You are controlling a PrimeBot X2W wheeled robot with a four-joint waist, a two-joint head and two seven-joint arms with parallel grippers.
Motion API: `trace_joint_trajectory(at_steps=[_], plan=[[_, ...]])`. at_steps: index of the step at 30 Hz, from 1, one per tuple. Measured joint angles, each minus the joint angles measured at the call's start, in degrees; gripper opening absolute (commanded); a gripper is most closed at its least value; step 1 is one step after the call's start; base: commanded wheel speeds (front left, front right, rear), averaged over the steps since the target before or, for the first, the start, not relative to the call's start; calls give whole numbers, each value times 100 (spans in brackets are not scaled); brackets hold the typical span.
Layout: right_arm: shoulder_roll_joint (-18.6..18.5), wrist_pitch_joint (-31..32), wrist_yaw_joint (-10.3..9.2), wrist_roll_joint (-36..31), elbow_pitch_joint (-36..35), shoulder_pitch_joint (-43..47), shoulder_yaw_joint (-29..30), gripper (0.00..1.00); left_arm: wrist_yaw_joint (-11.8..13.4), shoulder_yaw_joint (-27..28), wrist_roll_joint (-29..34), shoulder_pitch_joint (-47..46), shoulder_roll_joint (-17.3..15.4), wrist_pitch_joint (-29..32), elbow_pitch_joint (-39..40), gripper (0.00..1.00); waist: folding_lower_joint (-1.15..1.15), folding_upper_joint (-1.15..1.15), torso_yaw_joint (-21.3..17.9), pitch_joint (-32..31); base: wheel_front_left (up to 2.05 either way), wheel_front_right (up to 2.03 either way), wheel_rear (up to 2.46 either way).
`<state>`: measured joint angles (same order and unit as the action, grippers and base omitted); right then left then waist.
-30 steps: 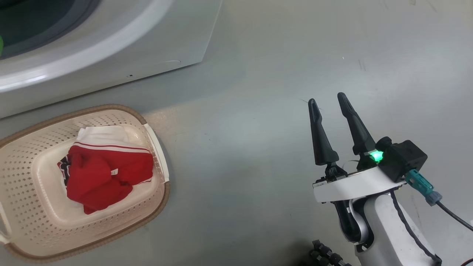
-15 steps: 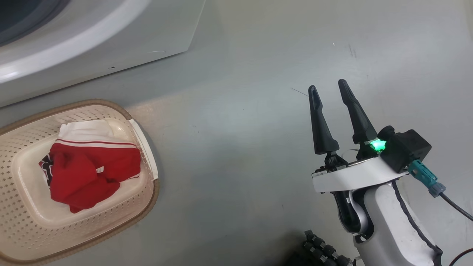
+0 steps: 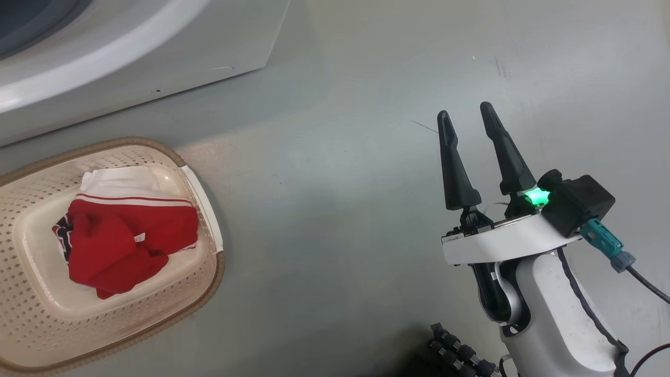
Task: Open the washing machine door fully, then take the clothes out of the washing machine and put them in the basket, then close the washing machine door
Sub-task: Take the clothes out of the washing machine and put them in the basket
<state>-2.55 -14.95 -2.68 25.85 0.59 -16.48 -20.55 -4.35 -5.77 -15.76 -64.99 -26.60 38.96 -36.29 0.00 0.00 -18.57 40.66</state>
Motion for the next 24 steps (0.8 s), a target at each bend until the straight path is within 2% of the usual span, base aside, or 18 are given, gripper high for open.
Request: trace_joint_trajectory(at_steps=[1,2,13,24], plan=[[0,0,0,24,-22,-18,-2,100,-3,-7,-14,-10,0,40,-15,20,0,0,2,5,0,0,0],[0,0,0,46,-30,-49,-2,100,-4,-7,-32,-19,1,40,-31,0,0,0,4,9,0,0,0],[0,0,0,47,-38,-125,45,100,-31,-35,-45,-53,0,2,-56,0,0,0,27,21,0,0,0],[-1,0,0,-64,12,-127,224,100,-76,-82,-41,-41,171,-891,55,0,0,0,204,-139,0,0,0]])
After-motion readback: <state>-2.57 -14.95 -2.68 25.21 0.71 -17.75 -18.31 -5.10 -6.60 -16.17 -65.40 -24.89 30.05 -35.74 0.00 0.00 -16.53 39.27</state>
